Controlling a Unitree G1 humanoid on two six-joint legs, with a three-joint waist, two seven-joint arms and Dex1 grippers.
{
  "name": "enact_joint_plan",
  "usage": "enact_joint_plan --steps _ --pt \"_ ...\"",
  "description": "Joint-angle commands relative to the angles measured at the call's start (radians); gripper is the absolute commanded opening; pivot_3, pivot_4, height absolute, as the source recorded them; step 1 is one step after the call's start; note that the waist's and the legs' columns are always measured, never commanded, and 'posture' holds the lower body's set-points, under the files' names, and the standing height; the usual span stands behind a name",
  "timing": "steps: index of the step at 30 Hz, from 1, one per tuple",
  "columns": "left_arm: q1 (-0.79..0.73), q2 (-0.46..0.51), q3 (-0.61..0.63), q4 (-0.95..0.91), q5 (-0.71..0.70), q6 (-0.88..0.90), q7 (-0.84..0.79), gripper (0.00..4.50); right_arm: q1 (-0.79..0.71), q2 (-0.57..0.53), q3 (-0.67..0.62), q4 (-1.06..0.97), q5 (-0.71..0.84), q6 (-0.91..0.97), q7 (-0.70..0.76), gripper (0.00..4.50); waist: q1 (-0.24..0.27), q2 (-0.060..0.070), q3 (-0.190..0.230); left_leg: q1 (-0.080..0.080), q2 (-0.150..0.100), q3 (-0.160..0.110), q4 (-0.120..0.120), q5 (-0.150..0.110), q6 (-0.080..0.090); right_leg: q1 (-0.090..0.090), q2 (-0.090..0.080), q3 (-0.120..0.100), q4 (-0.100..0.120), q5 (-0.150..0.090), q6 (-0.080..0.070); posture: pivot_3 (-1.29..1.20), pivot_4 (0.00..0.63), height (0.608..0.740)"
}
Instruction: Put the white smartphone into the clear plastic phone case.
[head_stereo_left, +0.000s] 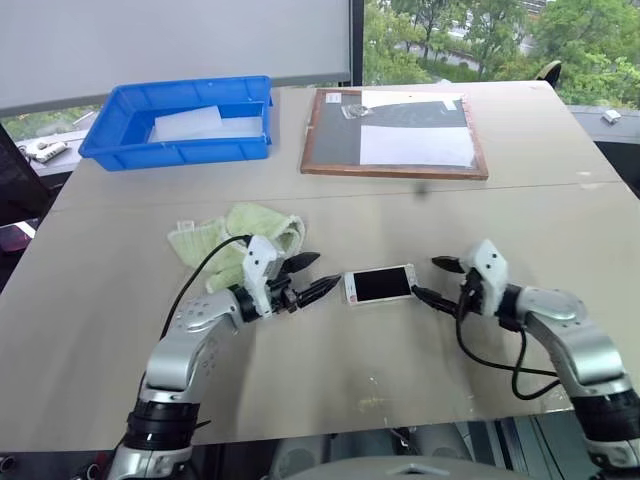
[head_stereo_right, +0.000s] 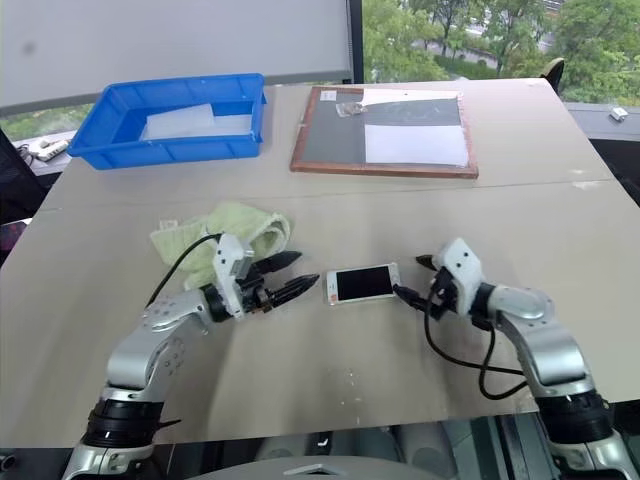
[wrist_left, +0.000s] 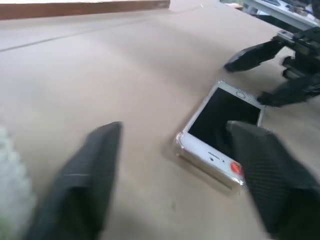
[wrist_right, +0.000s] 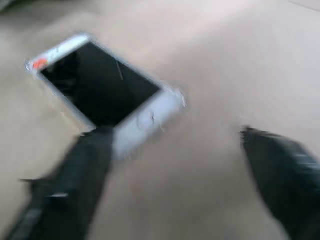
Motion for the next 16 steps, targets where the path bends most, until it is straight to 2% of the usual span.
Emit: enact_joint_plan --steps 1,4,9,16 --pt "0.06 0.04 0.05 -0.092 -0.051 0.005 -0.027 4.43 0.079 -0.045 -0.13 -0.118 0.069 -0.007 0.011 4.5 -0.001 0.0 0.005 0.0 0.0 0.0 0.0 0.0 0.0 0.0 0.0 0.0 0.0 -0.002 -0.001 0.0 0.15 0.74" --pt "0.135 0.083 0.075 -0.139 -0.067 0.018 -0.033 4.43 0.186 -0.087 -0.222 -0.202 0.109 -0.018 0.033 4.5 -0.003 0.0 0.007 0.001 0.001 0.001 0.0 0.0 0.0 0.0 0.001 0.0 0.001 -0.004 0.0 0.0 0.15 0.74" --pt "0.265 0.133 0.129 -0.198 -0.078 0.012 -0.038 4.43 0.363 -0.094 -0.392 -0.308 0.168 -0.006 0.018 4.5 -0.002 0.0 0.008 0.001 0.003 0.001 0.001 0.0 0.0 0.0 0.003 -0.001 0.001 -0.005 0.0 0.0 0.15 0.74" --pt "0.333 0.138 0.195 -0.192 -0.101 -0.006 -0.042 4.43 0.465 -0.082 -0.482 -0.345 0.198 -0.017 -0.001 4.5 0.0 0.0 0.008 0.001 0.004 0.003 0.003 0.0 0.0 0.0 0.002 0.0 0.002 -0.005 0.0 0.0 0.15 0.74"
